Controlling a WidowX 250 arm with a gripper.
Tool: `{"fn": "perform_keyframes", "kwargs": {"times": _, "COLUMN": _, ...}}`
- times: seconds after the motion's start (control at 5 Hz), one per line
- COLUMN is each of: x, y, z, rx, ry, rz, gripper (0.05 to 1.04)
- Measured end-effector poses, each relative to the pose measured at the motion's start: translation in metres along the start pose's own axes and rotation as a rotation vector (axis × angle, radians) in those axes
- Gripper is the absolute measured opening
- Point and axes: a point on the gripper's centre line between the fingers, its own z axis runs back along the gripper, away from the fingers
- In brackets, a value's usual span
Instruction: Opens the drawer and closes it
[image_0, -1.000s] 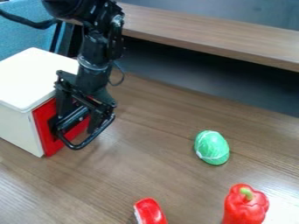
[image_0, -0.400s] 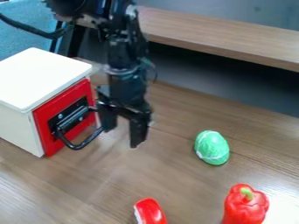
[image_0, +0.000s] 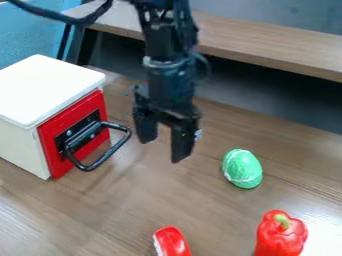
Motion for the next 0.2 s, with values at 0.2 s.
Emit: {"fn": "perform_keyframes", "kwargs": {"times": 0.2, "x": -0.0011, "y": -0.0103, "z": 0.0118, "rx": 0.02, "ry": -0.016, "rz": -0.035, "gripper": 0.999}}
